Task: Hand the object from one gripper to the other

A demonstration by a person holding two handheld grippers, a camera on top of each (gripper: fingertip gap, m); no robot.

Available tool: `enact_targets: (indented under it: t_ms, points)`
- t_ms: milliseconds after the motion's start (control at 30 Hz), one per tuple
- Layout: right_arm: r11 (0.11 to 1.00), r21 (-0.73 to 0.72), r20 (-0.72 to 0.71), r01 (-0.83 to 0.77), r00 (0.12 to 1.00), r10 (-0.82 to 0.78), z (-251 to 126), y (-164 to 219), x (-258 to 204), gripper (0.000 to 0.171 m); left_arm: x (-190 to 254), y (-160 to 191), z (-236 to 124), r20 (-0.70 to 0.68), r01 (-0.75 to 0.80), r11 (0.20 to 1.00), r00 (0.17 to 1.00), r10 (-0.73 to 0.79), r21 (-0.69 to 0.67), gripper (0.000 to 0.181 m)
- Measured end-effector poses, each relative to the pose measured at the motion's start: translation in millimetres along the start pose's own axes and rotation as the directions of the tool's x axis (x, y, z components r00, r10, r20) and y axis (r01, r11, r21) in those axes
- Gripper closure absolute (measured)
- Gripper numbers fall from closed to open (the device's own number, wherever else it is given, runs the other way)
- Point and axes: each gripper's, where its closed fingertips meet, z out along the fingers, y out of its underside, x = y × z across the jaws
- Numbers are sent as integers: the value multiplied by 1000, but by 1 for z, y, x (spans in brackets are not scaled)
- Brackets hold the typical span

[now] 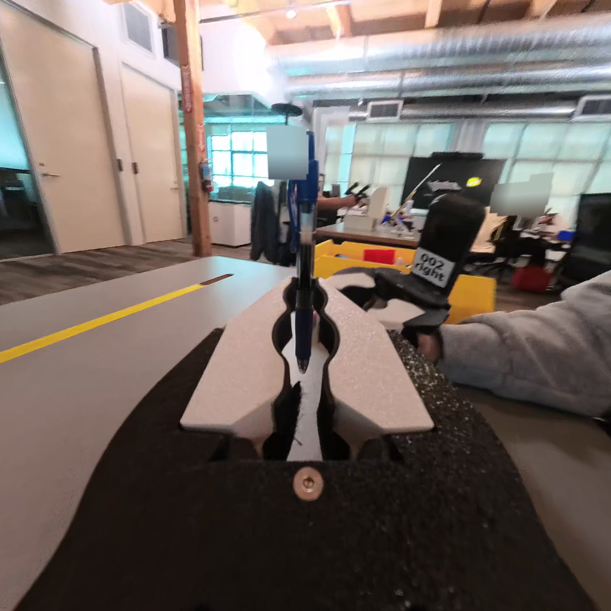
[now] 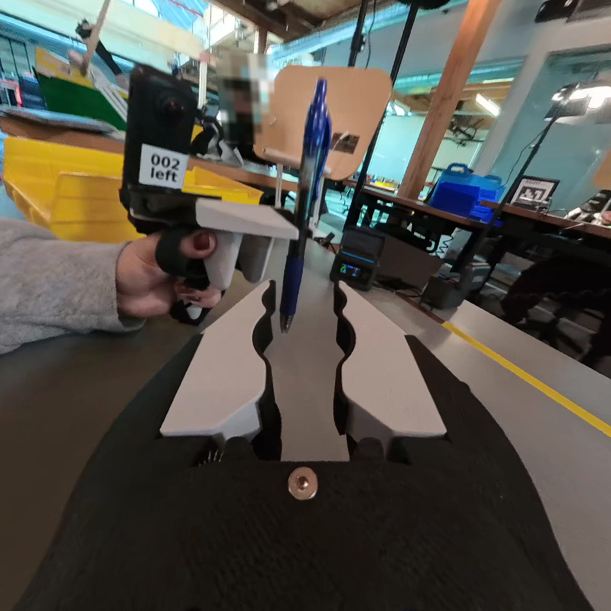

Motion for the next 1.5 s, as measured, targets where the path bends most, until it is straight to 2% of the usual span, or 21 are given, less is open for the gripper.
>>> enact_targets:
  t_ms: [133, 200, 300, 333, 400, 433, 500, 600, 667, 733, 867, 900, 967, 1033, 1100, 1167, 1233, 1300, 1367, 1433, 1500]
  points:
    - [996, -84, 62, 13, 998, -8, 3, 9, -13, 149, 13, 7, 6, -54, -70, 994, 996, 66, -80, 174]
    - [995, -98, 67, 28, 998, -21, 2, 11, -14, 160, 17, 9, 9, -68, -66, 994, 996, 61, -83, 174]
    - [988, -136, 34, 77, 997, -72, -2, 12, -4, 162, 18, 8, 9, -74, -20, 996, 997, 13, -87, 172]
    - [982, -139, 5, 126, 992, -126, -5, 10, 2, 162, 19, 7, 7, -95, 18, 996, 995, -26, -91, 164]
    - [950, -169, -62, 264, 959, -278, -11, 9, 14, 162, 11, 3, 3, -75, 111, 990, 990, -118, -89, 116]
    - [913, -202, -96, 354, 921, -378, -14, 10, 21, 162, 6, -1, 0, -58, 131, 988, 989, -136, -79, 100]
    - [800, -296, -125, 523, 809, -575, -20, 14, 32, 162, -3, -5, -4, 22, 54, 995, 998, -53, -82, 81]
    - [560, -430, -111, 708, 574, -811, -26, 18, 44, 162, -4, 2, -8, 105, -227, 945, 961, 257, -237, 92]
    - [396, -486, -70, 779, 417, -906, -27, 20, 47, 162, 0, 14, -8, 78, -395, 842, 889, 451, -367, 111]
    - [289, -511, -22, 809, 324, -946, -25, 23, 47, 162, 2, 29, -6, 34, -491, 730, 819, 573, -476, 126]
    - [242, -520, 8, 819, 288, -958, -21, 28, 46, 162, -6, 60, -5, -56, -580, 492, 682, 730, -649, 160]
    - [239, -523, 16, 818, 290, -957, -22, 29, 46, 162, -10, 62, -5, -56, -584, 454, 652, 756, -673, 169]
    - [246, -530, 6, 812, 293, -956, -22, 30, 48, 162, -17, 63, -6, -32, -568, 433, 630, 776, -700, 171]
    - [341, -510, -99, 789, 340, -935, -23, 17, 50, 159, -22, 57, -6, 41, -523, 505, 666, 745, -686, 171]
    - [497, -469, -215, 731, 451, -866, -25, 3, 52, 148, -28, 46, -7, 161, -438, 650, 740, 653, -621, 171]
    - [596, -438, -278, 672, 529, -801, -29, -5, 56, 125, -27, 34, -6, 251, -293, 828, 858, 448, -479, 172]
    - [639, -401, -320, 656, 553, -769, -30, -11, 55, 115, -21, 19, -5, 247, -113, 951, 951, 187, -287, 172]
    - [634, -379, -352, 674, 529, -772, -31, -19, 53, 110, -16, 6, -7, 179, 69, 989, 983, -45, -132, 172]
    - [572, -381, -371, 726, 447, -814, -31, -27, 49, 106, -12, 6, -8, 90, 251, 963, 966, -243, -96, 172]
    - [457, -394, -360, 797, 323, -875, -29, -35, 41, 106, -5, 19, -6, 27, 357, 919, 933, -358, -167, 172]
    - [365, -399, -303, 842, 254, -918, -23, -31, 30, 109, 6, 37, -5, -11, 384, 877, 915, -404, -288, 171]
